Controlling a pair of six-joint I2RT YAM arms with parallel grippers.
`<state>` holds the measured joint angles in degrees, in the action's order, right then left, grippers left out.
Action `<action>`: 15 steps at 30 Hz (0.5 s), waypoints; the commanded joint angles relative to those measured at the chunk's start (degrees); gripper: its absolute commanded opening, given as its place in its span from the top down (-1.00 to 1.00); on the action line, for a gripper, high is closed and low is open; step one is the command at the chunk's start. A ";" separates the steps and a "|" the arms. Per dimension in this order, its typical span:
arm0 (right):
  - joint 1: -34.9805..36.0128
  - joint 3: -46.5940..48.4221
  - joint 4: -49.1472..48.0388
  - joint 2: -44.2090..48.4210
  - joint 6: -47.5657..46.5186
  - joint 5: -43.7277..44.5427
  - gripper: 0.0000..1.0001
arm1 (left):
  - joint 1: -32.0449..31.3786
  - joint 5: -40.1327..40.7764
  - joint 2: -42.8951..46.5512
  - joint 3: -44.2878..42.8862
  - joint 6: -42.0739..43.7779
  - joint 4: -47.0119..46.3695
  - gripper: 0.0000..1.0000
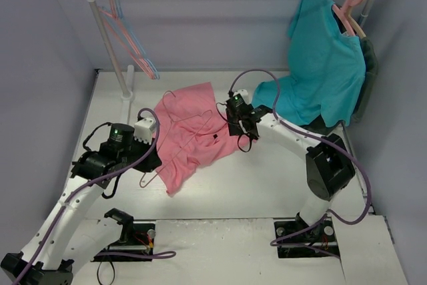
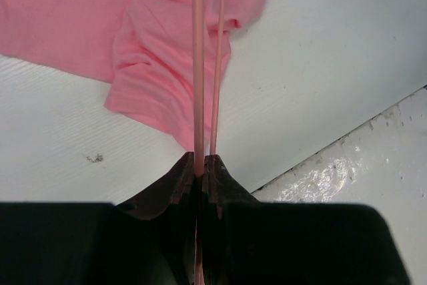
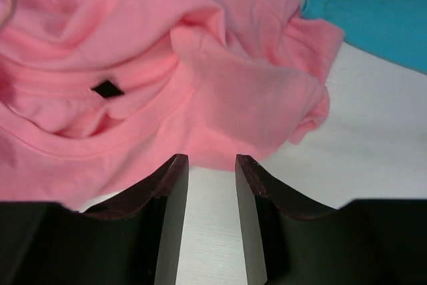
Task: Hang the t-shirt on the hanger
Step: Place tshirt on hanger
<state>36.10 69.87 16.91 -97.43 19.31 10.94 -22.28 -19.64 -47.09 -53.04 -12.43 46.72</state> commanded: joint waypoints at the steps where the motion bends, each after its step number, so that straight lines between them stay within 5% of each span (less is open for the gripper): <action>1: -0.23 5.10 -2.05 -2.49 5.38 4.97 0.27 | -0.66 -0.58 -0.02 -2.25 -0.32 -2.34 1.00; 11: -1.20 12.13 -3.81 -14.09 7.58 2.60 0.19 | -1.09 -1.72 0.95 -1.54 -0.85 -1.98 1.00; 15: -1.64 11.70 -5.04 -16.04 7.41 2.77 0.33 | -1.18 -3.38 1.12 -0.93 -0.93 -2.25 1.00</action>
<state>35.09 79.05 13.93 -114.08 25.54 12.53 -22.94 -20.62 -46.35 -52.84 -12.67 46.70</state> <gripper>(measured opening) 0.348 0.069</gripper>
